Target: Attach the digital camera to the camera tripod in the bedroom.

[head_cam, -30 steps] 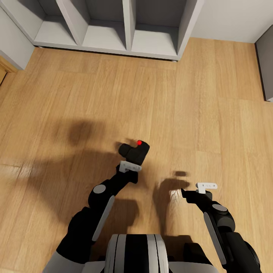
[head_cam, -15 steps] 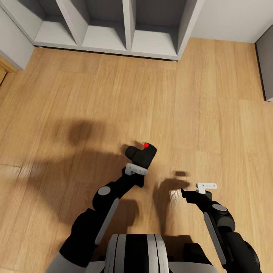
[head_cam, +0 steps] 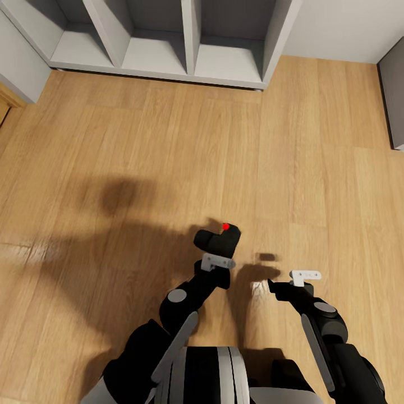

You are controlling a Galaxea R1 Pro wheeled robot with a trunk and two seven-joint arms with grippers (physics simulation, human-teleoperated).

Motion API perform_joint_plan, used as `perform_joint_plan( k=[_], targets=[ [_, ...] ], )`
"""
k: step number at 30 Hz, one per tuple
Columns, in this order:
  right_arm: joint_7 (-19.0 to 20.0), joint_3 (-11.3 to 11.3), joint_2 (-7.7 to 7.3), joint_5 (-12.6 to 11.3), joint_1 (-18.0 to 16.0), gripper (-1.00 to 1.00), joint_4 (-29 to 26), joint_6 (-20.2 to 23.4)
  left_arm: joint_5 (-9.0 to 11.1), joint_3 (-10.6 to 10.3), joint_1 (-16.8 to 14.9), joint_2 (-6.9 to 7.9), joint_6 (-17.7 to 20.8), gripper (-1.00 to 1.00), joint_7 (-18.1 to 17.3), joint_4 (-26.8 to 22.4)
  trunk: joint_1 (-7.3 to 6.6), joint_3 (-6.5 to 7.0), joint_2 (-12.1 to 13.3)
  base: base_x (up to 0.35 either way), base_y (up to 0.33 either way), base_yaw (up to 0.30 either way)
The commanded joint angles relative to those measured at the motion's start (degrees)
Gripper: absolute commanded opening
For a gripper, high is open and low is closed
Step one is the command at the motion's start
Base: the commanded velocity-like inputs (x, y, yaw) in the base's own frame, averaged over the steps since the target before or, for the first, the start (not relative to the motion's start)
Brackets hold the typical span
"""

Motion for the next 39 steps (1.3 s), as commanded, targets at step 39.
perform_joint_plan(
  k=[39],
  targets=[
    [-0.3, 0.6, -0.02, -0.2, 0.0, 1.0, -0.1, 0.2, 50.9, 10.7, -0.1, 38.91, -8.9, -1.0, -48.0, 9.2, -0.83, 7.06, 0.4, 0.0, 0.0, 0.0]
  ],
)
